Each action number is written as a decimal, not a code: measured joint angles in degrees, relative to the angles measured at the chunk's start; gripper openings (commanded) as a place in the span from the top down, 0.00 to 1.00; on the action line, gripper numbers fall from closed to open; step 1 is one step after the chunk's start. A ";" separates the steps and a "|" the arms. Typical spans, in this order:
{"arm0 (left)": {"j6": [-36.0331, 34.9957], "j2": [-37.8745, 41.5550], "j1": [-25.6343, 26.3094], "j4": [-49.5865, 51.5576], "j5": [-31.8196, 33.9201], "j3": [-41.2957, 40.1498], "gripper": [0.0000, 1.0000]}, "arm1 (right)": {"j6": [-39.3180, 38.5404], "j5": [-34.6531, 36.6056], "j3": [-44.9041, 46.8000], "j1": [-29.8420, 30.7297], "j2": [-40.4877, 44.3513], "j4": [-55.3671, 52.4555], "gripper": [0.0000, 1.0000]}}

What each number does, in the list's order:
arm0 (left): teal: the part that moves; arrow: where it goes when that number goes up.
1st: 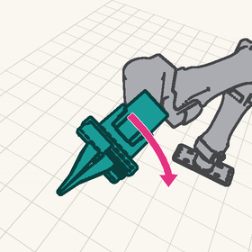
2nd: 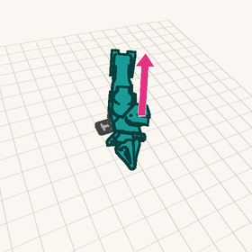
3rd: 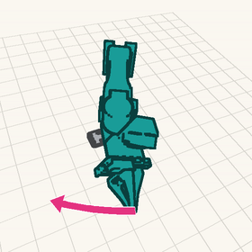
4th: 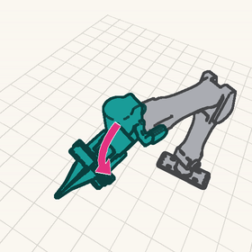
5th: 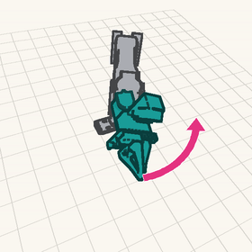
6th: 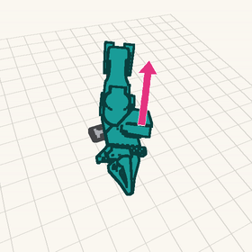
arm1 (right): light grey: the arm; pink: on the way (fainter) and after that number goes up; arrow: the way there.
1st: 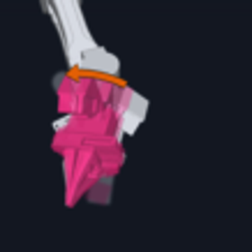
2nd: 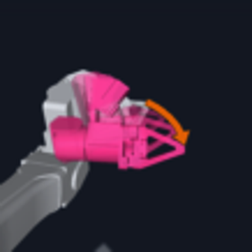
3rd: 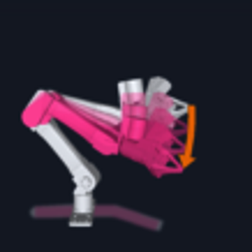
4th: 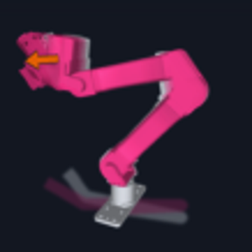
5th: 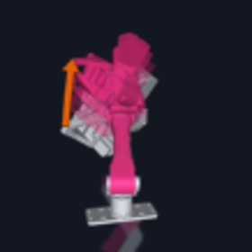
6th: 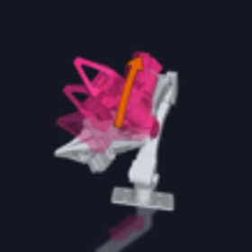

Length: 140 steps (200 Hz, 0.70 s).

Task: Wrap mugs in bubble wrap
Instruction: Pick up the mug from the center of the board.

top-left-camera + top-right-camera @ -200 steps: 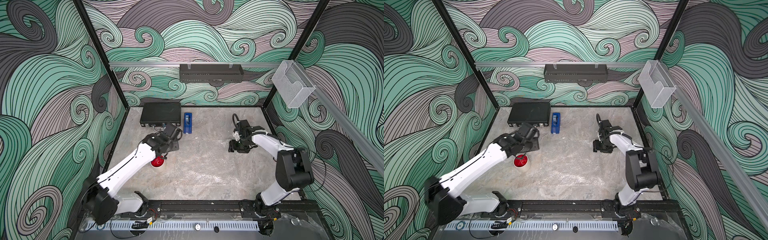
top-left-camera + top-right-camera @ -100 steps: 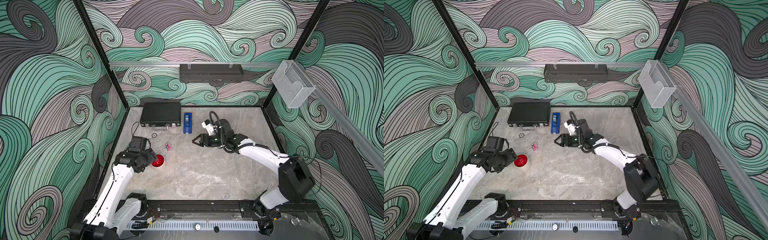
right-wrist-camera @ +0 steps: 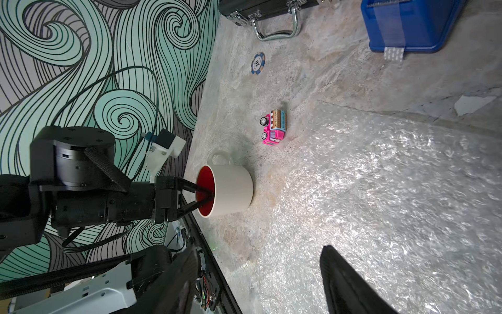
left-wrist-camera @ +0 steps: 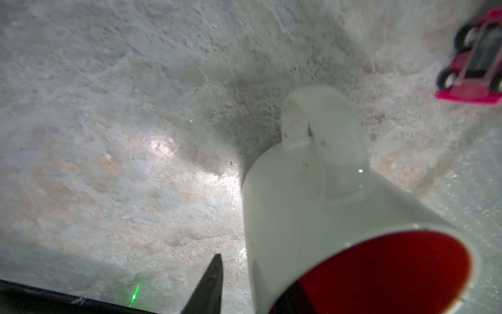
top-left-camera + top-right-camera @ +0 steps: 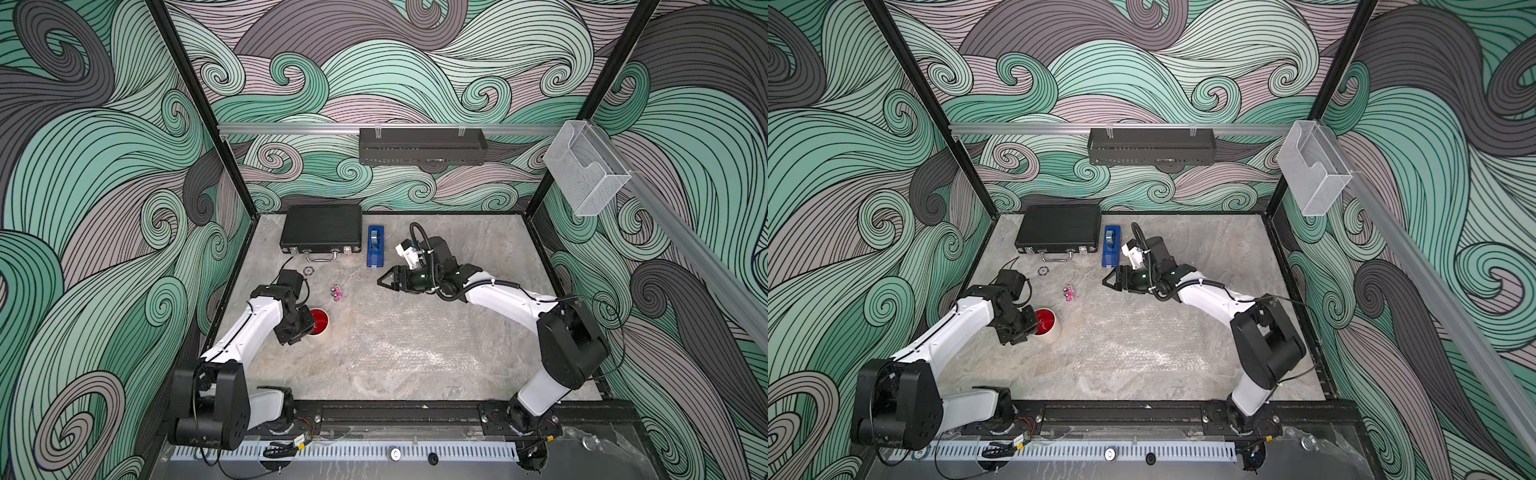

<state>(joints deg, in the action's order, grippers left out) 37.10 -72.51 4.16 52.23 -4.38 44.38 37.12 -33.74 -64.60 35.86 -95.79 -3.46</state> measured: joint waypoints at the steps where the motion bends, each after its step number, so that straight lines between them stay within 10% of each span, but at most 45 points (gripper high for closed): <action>1: -0.02 -0.07 0.00 -0.09 -0.02 -0.02 0.73 | 0.00 -0.02 0.02 0.00 0.00 -0.04 0.28; 52: -1.49 -0.55 -0.07 -0.98 -0.13 -0.02 1.00 | 0.50 -0.66 2.34 -1.86 2.12 0.02 0.28; 89: -3.37 1.22 1.31 3.30 -0.39 4.04 1.00 | 0.63 -0.61 6.12 -4.48 7.10 -0.72 0.28; 140: -0.15 -7.91 23.41 4.28 -1.73 28.00 1.00 | -0.59 9.33 14.27 -15.80 23.23 -9.05 0.26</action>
<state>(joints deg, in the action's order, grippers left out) 36.95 -80.42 27.57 56.51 -6.11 72.38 36.53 -24.40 -50.33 20.05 -72.55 -12.51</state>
